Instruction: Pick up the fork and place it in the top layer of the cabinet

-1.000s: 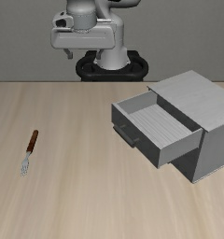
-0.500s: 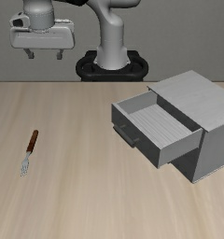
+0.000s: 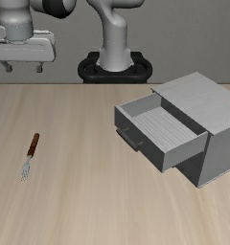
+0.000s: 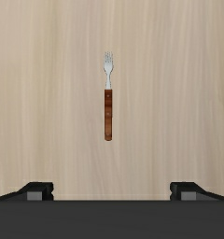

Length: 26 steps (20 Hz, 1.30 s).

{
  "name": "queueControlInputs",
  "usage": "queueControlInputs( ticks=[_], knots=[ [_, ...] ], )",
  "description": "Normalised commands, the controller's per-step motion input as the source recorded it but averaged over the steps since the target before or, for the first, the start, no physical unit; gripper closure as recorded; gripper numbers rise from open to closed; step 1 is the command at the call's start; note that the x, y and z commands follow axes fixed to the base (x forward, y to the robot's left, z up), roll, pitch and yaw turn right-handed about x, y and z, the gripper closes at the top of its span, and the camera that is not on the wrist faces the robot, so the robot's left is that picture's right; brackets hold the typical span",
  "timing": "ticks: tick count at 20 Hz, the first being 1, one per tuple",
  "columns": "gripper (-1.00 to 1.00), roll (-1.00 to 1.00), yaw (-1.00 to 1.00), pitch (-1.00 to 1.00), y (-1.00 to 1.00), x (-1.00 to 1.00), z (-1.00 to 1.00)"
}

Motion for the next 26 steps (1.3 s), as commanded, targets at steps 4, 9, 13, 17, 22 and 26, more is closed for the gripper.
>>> queueControlInputs(
  ticks=[4, 9, 13, 17, 22, 26],
  knots=[
    [-1.00, 0.00, 0.00, 0.00, 0.25, 0.75, 0.00],
    [-1.00, 0.00, 0.00, 0.00, -0.20, 0.00, -0.80],
    [-1.00, 0.00, 0.00, 0.00, 0.00, 0.00, -1.00],
    [-1.00, 0.00, 0.00, 0.00, 0.00, 0.00, -1.00],
    [-1.00, 0.00, 0.00, 0.00, 0.00, 0.00, -1.00],
    [-1.00, 0.00, 0.00, 0.00, 0.00, 0.00, -1.00]
  ],
)
